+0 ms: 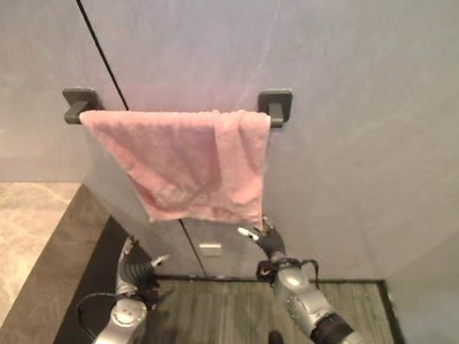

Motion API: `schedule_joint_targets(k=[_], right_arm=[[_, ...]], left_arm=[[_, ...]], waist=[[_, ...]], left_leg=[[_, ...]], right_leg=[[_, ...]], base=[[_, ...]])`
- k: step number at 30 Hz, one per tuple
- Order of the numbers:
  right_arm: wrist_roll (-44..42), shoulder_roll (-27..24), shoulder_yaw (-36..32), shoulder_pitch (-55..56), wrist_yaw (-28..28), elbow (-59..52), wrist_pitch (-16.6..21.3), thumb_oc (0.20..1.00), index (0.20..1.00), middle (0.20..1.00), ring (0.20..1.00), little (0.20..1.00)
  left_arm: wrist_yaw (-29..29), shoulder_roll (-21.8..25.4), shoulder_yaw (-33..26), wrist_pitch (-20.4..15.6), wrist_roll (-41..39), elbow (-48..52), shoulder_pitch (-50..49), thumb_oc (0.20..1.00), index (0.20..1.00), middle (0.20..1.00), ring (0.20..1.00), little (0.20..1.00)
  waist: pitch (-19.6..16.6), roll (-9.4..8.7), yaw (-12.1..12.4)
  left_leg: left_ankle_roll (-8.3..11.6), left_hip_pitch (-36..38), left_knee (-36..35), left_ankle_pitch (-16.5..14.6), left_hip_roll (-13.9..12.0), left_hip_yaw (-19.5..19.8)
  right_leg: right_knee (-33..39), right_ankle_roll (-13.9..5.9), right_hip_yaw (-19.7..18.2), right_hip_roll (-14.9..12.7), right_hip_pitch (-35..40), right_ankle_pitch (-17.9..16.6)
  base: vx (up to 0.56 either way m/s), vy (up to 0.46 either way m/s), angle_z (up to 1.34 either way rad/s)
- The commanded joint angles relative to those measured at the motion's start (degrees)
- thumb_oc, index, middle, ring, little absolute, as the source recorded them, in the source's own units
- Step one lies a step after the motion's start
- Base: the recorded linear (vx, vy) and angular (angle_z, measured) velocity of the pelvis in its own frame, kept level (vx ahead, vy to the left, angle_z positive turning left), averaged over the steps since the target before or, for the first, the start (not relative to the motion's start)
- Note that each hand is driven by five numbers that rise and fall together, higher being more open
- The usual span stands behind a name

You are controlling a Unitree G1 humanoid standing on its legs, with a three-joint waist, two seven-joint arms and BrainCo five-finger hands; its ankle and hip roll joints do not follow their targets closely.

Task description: Put brush and paste in cup on sink, flatten towel.

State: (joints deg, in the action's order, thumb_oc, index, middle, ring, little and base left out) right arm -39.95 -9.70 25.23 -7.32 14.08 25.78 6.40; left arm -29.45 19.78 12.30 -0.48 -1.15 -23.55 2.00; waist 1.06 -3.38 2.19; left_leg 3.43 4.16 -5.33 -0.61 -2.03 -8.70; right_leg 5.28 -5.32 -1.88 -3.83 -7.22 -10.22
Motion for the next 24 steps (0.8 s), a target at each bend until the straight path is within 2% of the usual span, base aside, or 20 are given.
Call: schedule_joint_targets(k=[1,2,3,5,6,7,8,9,10,11,12,13,15,16,18,19,20,22,24], right_arm=[[3.91,-3.33,-5.12,1.44,1.35,-3.52,3.67,1.000,1.000,1.000,1.000,1.000],[11.55,-5.67,-7.88,3.69,3.56,-5.84,4.50,1.000,1.000,1.000,1.000,1.000],[23.43,-9.77,-12.44,6.82,8.12,-9.90,6.95,1.000,1.000,1.000,1.000,1.000],[26.12,-10.65,-14.03,7.97,9.12,-12.18,8.03,1.000,1.000,1.000,1.000,1.000],[32.76,-13.51,-19.51,11.83,12.48,-17.30,8.82,1.000,1.000,1.000,1.000,1.000],[36.61,-14.66,-23.11,13.62,14.58,-20.14,9.33,1.000,1.000,1.000,1.000,1.000],[36.68,-14.62,-23.13,13.76,14.60,-20.29,9.22,1.000,1.000,1.000,1.000,1.000],[40.57,-15.70,-25.07,14.54,15.98,-22.28,9.09,1.000,1.000,1.000,1.000,1.000],[48.34,-17.76,-29.29,14.66,20.15,-27.63,9.46,1.000,1.000,1.000,1.000,1.000],[48.44,-17.68,-29.28,14.71,20.18,-27.74,9.36,1.000,1.000,1.000,1.000,1.000],[53.60,-19.62,-30.15,14.16,20.87,-31.20,9.53,1.000,1.000,1.000,1.000,1.000],[58.56,-21.92,-30.20,13.49,20.89,-34.61,8.91,1.000,1.000,1.000,1.000,1.000],[63.58,-24.86,-29.52,10.93,20.20,-39.01,8.54,1.000,1.000,1.000,1.000,1.000],[63.85,-24.76,-29.43,10.75,20.18,-39.15,8.33,1.000,1.000,1.000,1.000,1.000],[69.16,-29.54,-25.70,4.87,17.82,-42.54,7.62,1.000,1.000,1.000,1.000,1.000],[69.69,-31.26,-20.94,-0.19,15.57,-42.65,7.44,1.000,1.000,1.000,1.000,1.000],[69.68,-31.27,-20.78,-0.46,15.60,-42.50,7.44,1.000,1.000,1.000,1.000,1.000],[70.86,-33.40,-14.83,-7.59,12.87,-42.36,6.44,1.000,1.000,1.000,1.000,1.000],[71.55,-33.52,-12.40,-10.84,12.29,-41.66,6.04,1.000,1.000,1.000,1.000,1.000]], left_arm=[[-2.70,2.93,-3.53,-3.05,2.67,0.65,1.89,1.000,1.000,1.000,1.000,1.000],[-4.16,4.11,-5.71,-4.02,4.20,2.04,0.96,1.000,1.000,1.000,1.000,1.000],[-7.85,7.15,-9.62,-5.61,10.52,5.34,-1.53,1.000,1.000,1.000,1.000,1.000],[-9.27,7.84,-10.91,-5.93,12.80,5.62,-2.36,1.000,1.000,1.000,1.000,1.000],[-12.47,10.84,-14.76,-5.07,19.58,9.94,-4.48,1.000,1.000,1.000,1.000,1.000],[-14.30,12.24,-17.82,-5.18,22.04,10.95,-5.97,1.000,1.000,1.000,1.000,1.000],[-14.26,12.24,-17.82,-5.14,22.07,11.04,-6.07,1.000,1.000,1.000,1.000,1.000],[-15.29,12.60,-19.65,-5.03,23.78,12.87,-6.70,1.000,1.000,1.000,1.000,1.000],[-18.76,15.08,-23.54,-5.03,29.11,16.95,-7.43,1.000,1.000,1.000,1.000,1.000],[-18.73,15.06,-23.59,-4.99,29.17,17.06,-7.49,1.000,1.000,1.000,1.000,1.000],[-19.84,16.63,-25.19,-4.49,32.82,20.00,-7.37,1.000,1.000,1.000,1.000,1.000],[-20.93,18.32,-26.60,-4.04,35.70,22.30,-7.20,1.000,1.000,1.000,1.000,1.000],[-20.13,21.03,-27.34,-3.61,39.58,25.71,-6.72,1.000,1.000,1.000,1.000,1.000],[-19.94,20.90,-27.57,-3.44,39.75,26.00,-6.77,1.000,1.000,1.000,1.000,1.000],[-17.78,25.73,-26.31,-4.56,45.05,30.17,-5.63,1.000,1.000,1.000,1.000,1.000],[-16.57,27.69,-25.02,-5.54,45.62,30.91,-4.39,1.000,1.000,1.000,1.000,1.000],[-16.57,27.67,-25.15,-5.55,45.61,30.89,-4.39,1.000,1.000,1.000,1.000,1.000],[-13.78,28.96,-21.76,-6.69,44.20,29.48,-3.07,1.000,1.000,1.000,1.000,1.000],[-12.82,29.52,-20.39,-6.73,44.47,28.49,-2.19,1.000,1.000,1.000,1.000,1.000]], waist=[[-1.76,1.40,-1.39],[-1.78,1.58,-2.09],[-1.83,1.90,-3.18],[-2.05,1.91,-3.65],[-2.01,1.94,-4.30],[-2.17,2.01,-4.54],[-2.41,2.05,-4.52],[-2.64,2.08,-4.67],[-2.84,2.12,-4.90],[-3.01,2.13,-4.89],[-3.29,2.08,-4.86],[-3.21,2.06,-4.77],[-3.66,2.06,-4.41],[-3.57,2.06,-4.46],[-3.61,1.98,-3.63],[-3.23,1.83,-3.24],[-3.15,1.85,-3.32],[-2.77,1.58,-2.59],[-2.38,1.66,-2.42]], left_leg=[[0.13,-1.69,0.33,2.10,0.43,-0.76],[0.13,-1.45,0.33,1.93,0.38,-1.01],[0.12,-0.88,0.33,1.34,0.31,-1.43],[0.18,-0.98,0.33,1.49,0.29,-1.72],[0.19,-0.80,0.33,1.70,0.21,-1.99],[0.20,-0.71,0.33,1.57,0.16,-2.02],[0.21,-0.65,0.33,1.16,0.17,-1.97],[0.21,-0.58,0.33,1.02,0.15,-1.95],[0.26,-0.54,0.33,1.22,0.06,-1.97],[0.27,-0.49,0.33,0.88,0.08,-1.92],[0.32,-0.47,0.33,0.76,0.03,-1.91],[0.39,-0.51,0.33,1.05,-0.06,-2.04],[0.46,-0.58,0.33,0.66,-0.11,-2.04],[0.47,-0.60,0.33,0.64,-0.12,-2.09],[0.48,-0.74,0.33,0.61,-0.18,-1.93],[0.46,-0.89,0.33,0.68,-0.17,-1.90],[0.46,-0.89,0.33,0.68,-0.16,-1.92],[0.39,-1.04,0.33,0.73,-0.12,-1.84],[0.36,-1.11,0.33,0.73,-0.12,-1.90]], right_leg=[[-0.60,-4.79,0.15,-2.83,5.66,1.26],[-0.63,-4.88,-0.03,-2.78,5.76,1.35],[-0.78,-5.15,-0.45,-2.68,5.98,1.69],[-0.78,-5.23,-0.77,-2.68,5.68,1.50],[-1.06,-5.31,-1.04,-2.65,5.65,1.35],[-1.10,-5.36,-1.11,-2.64,5.69,1.49],[-0.86,-5.42,-1.09,-2.66,5.85,1.72],[-0.89,-5.44,-1.14,-2.69,5.95,1.89],[-1.16,-5.43,-1.14,-2.69,5.90,1.86],[-1.03,-5.49,-1.14,-2.71,6.00,2.09],[-1.02,-5.51,-1.19,-2.76,5.99,2.20],[-1.13,-5.52,-1.21,-2.78,5.87,2.03],[-0.85,-5.65,-1.36,-2.81,5.89,2.24],[-0.84,-5.65,-1.40,-2.80,5.86,2.23],[-0.65,-5.64,-1.41,-2.80,5.79,2.31],[-0.64,-5.58,-1.46,-2.82,5.65,2.40],[-0.65,-5.59,-1.48,-2.82,5.64,2.39],[-0.57,-5.54,-1.37,-2.94,5.57,2.34],[-0.56,-5.52,-1.33,-2.98,5.49,2.32]], base=[[0.00,0.000,0.00],[0.04,0.048,-0.10],[0.03,0.036,-0.13],[0.01,0.024,-0.23],[0.00,0.017,-0.23],[0.03,0.012,-0.22],[0.05,0.011,-0.20],[0.02,0.002,-0.24],[0.02,0.001,-0.18],[0.00,-0.002,-0.11],[-0.01,0.002,-0.04],[0.00,0.000,0.00],[0.00,0.000,0.00],[0.00,0.000,0.00],[-0.04,-0.009,0.00],[-0.03,-0.007,-0.01],[0.00,0.000,0.00],[-0.02,-0.011,-0.05],[-0.01,0.002,0.03]])
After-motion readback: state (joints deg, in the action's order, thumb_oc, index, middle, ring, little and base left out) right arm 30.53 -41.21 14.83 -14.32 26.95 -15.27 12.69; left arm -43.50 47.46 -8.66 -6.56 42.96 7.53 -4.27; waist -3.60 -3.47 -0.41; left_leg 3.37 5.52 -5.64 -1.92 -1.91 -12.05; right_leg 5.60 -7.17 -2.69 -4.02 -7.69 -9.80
